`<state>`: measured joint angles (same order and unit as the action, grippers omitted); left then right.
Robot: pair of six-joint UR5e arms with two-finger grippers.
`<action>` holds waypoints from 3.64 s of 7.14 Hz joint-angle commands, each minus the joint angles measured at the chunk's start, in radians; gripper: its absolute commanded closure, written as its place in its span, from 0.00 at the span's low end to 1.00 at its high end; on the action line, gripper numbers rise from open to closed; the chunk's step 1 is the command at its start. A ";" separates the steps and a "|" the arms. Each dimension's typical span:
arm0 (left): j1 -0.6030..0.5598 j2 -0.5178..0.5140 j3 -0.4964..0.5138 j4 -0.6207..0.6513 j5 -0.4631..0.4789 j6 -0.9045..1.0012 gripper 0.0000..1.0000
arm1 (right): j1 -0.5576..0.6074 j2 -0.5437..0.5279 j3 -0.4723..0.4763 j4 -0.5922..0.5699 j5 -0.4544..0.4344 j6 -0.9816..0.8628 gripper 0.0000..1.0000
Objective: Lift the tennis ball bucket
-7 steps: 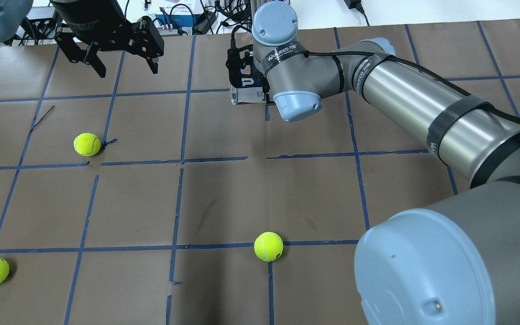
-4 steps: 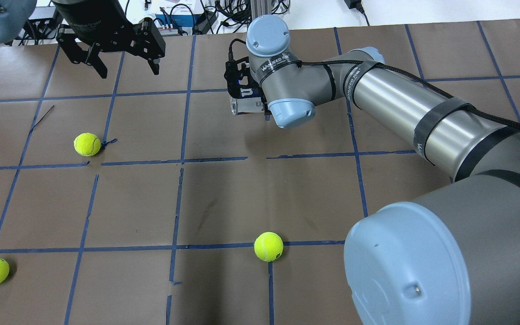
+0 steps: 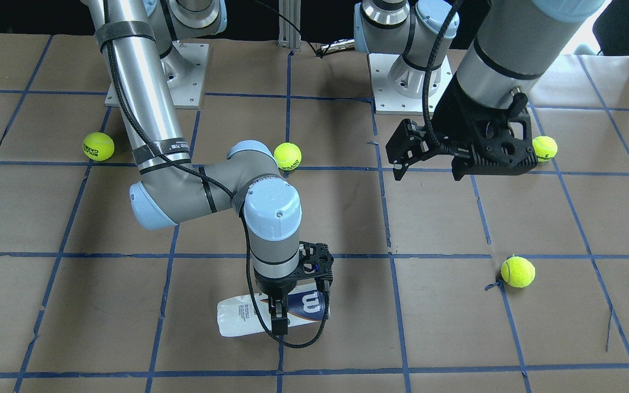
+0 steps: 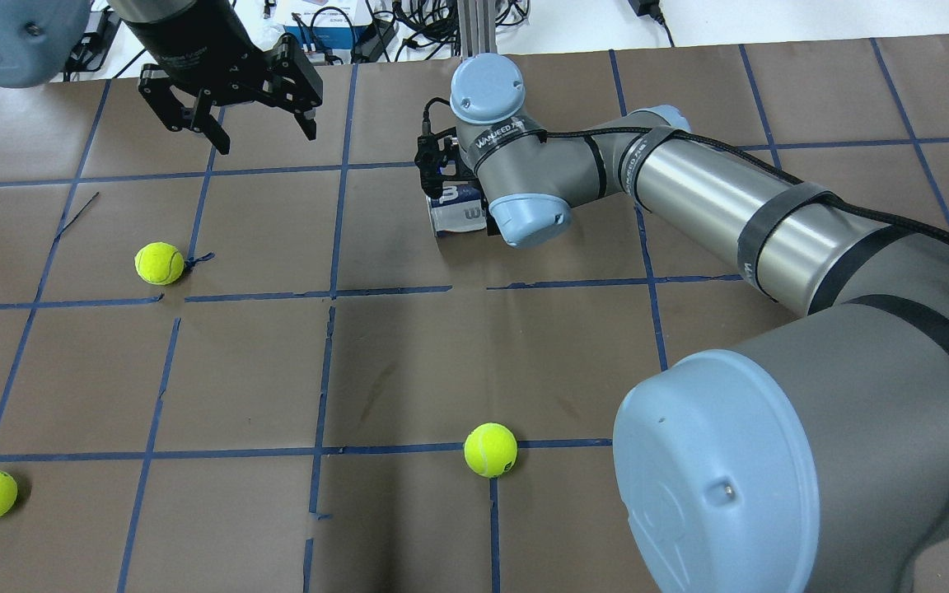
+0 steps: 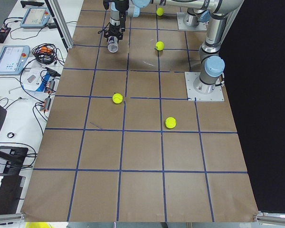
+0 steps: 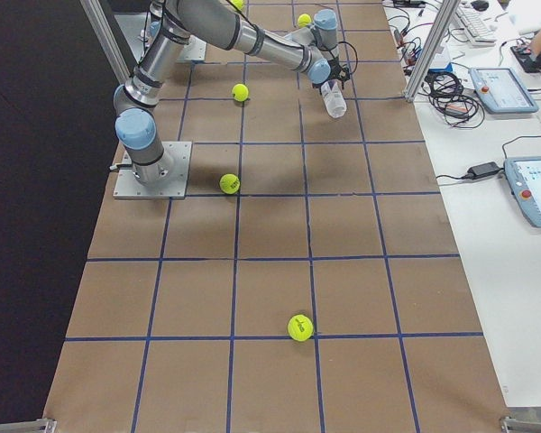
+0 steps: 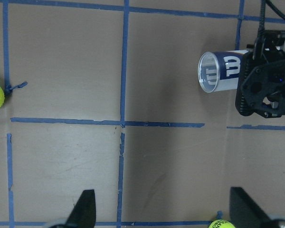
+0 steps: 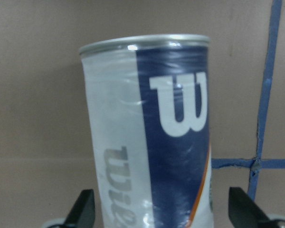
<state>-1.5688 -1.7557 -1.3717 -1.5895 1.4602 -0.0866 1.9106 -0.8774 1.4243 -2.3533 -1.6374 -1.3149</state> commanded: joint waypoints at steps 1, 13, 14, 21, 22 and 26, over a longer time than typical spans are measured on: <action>0.102 -0.069 0.002 0.013 -0.136 0.001 0.00 | -0.008 -0.037 -0.019 0.000 0.002 0.000 0.00; -0.008 -0.507 -0.070 0.419 -0.617 -0.001 0.00 | -0.352 -0.472 -0.031 0.709 0.067 1.268 0.00; -0.013 -0.518 -0.090 0.478 -0.626 0.004 0.00 | -0.354 -0.473 -0.042 0.706 0.067 1.292 0.00; -0.019 -0.429 -0.084 0.487 -0.683 -0.100 0.99 | -0.344 -0.476 -0.031 0.692 0.068 1.350 0.00; -0.019 -0.398 -0.072 0.482 -0.676 -0.173 0.99 | -0.343 -0.476 -0.030 0.692 0.068 1.352 0.00; -0.077 -0.332 0.064 0.367 -0.345 -0.265 1.00 | -0.306 -0.471 -0.013 0.692 0.071 1.398 0.00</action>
<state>-1.6144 -2.0893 -1.3694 -1.1792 0.9832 -0.3469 1.5979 -1.3513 1.3986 -1.6612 -1.5662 0.0799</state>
